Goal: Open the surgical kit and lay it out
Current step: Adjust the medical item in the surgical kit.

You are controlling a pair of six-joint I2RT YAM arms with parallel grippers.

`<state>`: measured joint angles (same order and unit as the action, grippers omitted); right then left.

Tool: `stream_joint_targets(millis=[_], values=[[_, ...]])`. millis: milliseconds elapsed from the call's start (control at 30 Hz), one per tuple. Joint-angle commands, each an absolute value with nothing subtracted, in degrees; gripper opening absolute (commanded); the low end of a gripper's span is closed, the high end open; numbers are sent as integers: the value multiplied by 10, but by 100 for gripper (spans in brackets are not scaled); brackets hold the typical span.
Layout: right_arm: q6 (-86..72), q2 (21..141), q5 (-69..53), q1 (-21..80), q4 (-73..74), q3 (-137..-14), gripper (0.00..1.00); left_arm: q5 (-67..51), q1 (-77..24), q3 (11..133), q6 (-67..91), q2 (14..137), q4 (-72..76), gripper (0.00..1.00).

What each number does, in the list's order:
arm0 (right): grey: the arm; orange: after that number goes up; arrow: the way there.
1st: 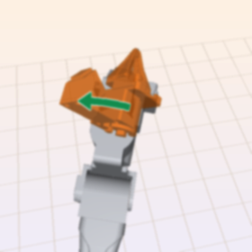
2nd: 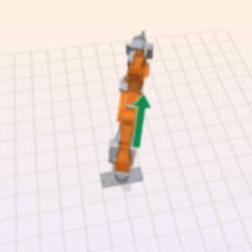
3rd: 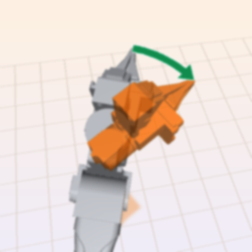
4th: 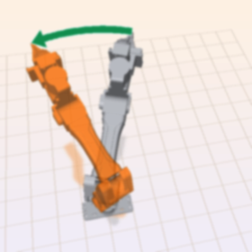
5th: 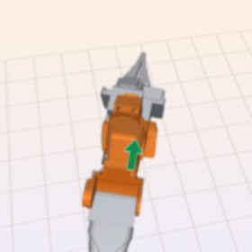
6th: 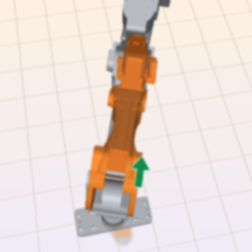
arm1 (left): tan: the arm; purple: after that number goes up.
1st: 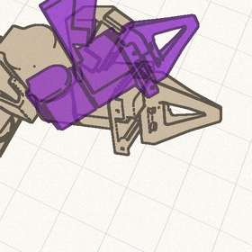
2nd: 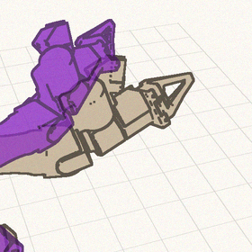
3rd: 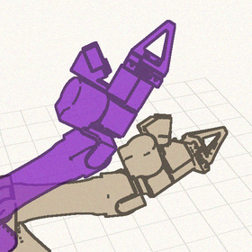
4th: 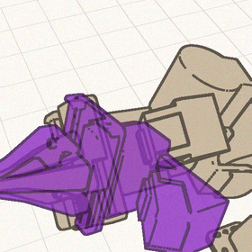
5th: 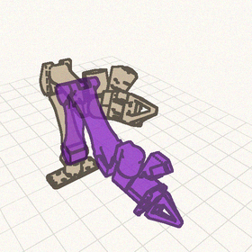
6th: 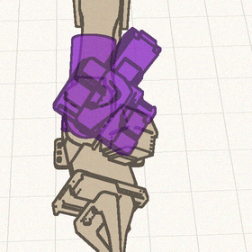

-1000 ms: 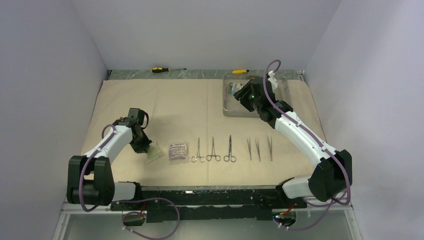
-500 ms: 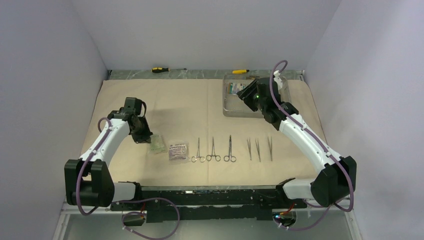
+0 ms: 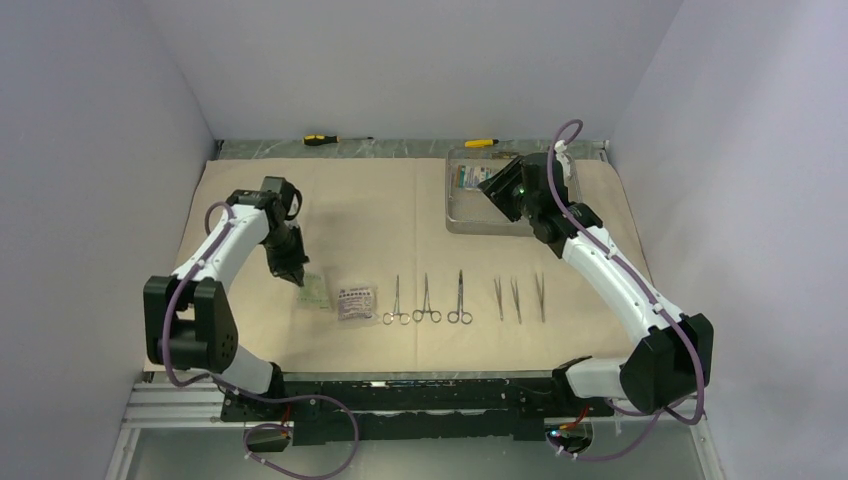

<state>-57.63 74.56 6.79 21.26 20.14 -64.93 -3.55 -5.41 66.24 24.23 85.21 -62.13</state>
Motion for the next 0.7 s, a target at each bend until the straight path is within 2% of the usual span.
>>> stream_joint_targets(millis=[0, 167, 233, 333, 400, 467, 667], values=[[-580, 745, 49, 204, 191, -666, 50, -7, -69, 674, 218, 876, -677, 0], [-581, 751, 42, 196, 193, -671, 50, -2, -90, 678, 206, 902, -667, 0], [-581, 754, 39, 193, 195, -676, 50, 35, -94, 684, 213, 914, -674, 11], [-576, 761, 39, 190, 201, -686, 51, 95, -95, 699, 229, 923, -688, 39], [-565, 771, 44, 190, 212, -698, 52, 117, -95, 716, 236, 919, -690, 51], [-550, 786, 51, 190, 226, -713, 52, 122, -95, 730, 240, 908, -687, 58], [-478, 865, 61, 187, 242, -765, 56, 95, -95, 753, 240, 851, -633, 68]])
